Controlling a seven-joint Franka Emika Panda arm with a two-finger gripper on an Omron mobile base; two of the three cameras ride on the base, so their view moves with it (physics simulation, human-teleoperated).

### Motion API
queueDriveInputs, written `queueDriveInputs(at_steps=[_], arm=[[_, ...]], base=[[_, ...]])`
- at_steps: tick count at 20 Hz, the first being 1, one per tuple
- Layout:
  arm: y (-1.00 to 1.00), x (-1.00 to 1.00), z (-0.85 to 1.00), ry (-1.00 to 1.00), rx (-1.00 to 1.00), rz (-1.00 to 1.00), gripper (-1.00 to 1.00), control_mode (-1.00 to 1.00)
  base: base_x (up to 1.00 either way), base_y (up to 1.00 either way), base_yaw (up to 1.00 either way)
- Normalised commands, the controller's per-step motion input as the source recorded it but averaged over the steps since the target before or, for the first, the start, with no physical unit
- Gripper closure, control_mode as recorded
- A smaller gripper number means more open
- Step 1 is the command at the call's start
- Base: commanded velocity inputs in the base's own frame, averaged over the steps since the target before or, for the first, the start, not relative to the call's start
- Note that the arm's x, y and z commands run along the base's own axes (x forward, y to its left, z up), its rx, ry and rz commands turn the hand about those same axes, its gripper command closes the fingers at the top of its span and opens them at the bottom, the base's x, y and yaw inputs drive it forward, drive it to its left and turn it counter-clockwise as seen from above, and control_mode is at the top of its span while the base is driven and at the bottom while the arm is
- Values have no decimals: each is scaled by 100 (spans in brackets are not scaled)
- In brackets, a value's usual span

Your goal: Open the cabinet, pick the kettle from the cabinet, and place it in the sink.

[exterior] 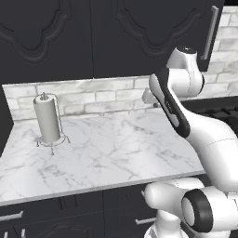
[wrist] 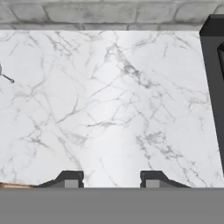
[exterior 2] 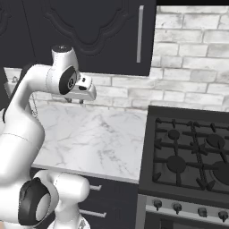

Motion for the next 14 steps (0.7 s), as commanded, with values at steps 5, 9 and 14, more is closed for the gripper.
queueDriveInputs(at_steps=[5,9,14], arm=[[0,-12,0,-12,0,0,-100,-100],[-4,-23,1,-23,0,0,-100,-100],[-10,-25,9,-15,0,0,-100,-100]], base=[[0,0,0],[0,0,0],[0,0,0]])
